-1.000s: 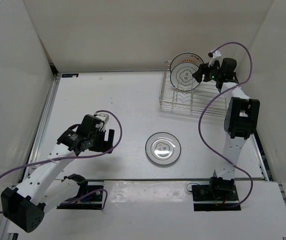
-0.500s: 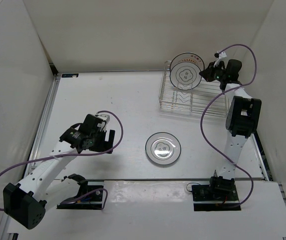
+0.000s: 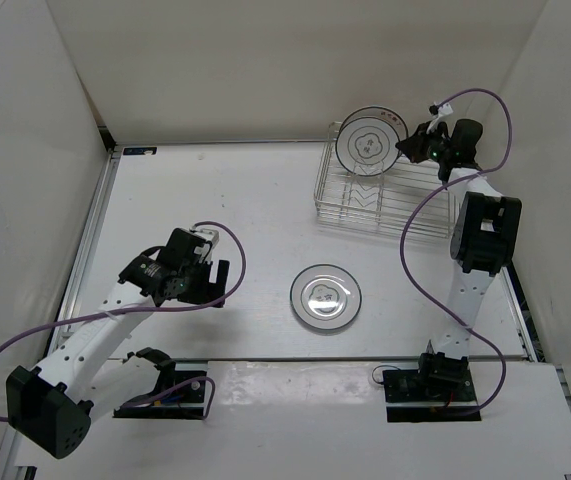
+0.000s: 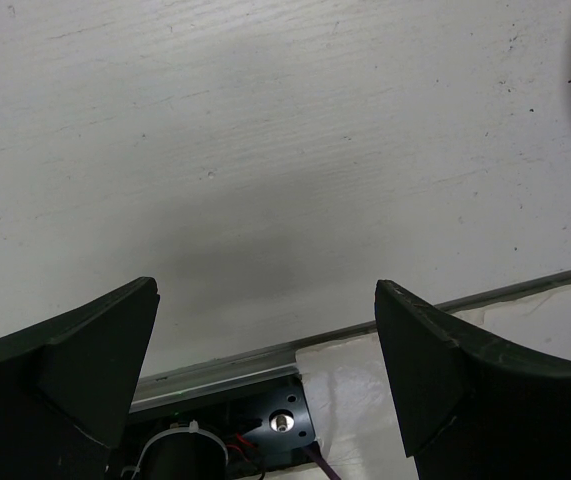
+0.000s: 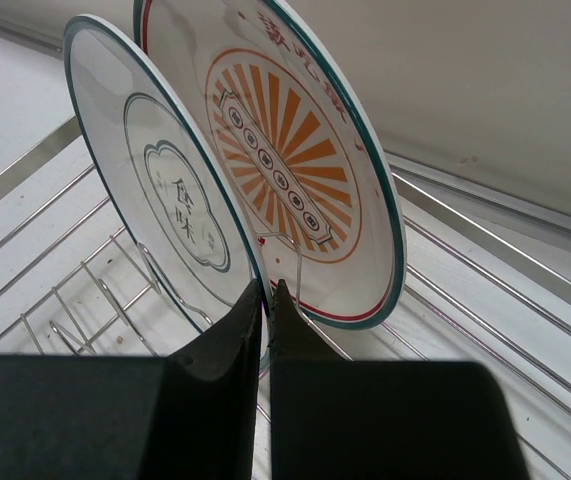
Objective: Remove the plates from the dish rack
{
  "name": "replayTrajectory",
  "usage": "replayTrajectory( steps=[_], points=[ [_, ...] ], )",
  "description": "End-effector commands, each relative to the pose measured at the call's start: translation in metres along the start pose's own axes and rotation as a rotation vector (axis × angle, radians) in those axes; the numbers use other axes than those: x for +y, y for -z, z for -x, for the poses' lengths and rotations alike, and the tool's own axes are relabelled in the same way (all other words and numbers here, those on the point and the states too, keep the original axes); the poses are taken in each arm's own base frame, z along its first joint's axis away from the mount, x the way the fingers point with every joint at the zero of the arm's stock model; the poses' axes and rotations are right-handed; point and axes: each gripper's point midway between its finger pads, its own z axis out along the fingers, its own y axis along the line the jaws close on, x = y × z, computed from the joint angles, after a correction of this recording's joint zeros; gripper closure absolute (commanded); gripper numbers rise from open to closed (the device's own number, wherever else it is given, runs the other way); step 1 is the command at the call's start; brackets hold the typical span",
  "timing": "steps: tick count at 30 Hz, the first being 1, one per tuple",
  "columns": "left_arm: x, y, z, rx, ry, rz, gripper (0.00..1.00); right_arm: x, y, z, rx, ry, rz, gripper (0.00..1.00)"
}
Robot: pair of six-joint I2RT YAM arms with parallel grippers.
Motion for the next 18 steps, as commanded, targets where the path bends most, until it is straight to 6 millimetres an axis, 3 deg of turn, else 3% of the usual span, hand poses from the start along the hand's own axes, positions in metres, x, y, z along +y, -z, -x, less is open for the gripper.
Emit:
replayTrajectory(
  steps=[1, 10, 18],
  points=[
    [-0.004, 0.008, 0.013, -0.046, 0.003, -0.013, 0.0, 0.016, 0.017, 0.07, -0.123, 0.061, 0.009, 1.0],
    [-0.002, 0.01, 0.015, -0.057, 0.005, -0.002, 0.0, 0.026, 0.037, 0.124, -0.217, 0.041, -0.045, 1.0],
    [0.0, 0.018, 0.024, -0.171, 0.007, -0.007, 0.0, 0.061, 0.071, 0.179, -0.292, -0.008, -0.056, 1.0]
  ],
)
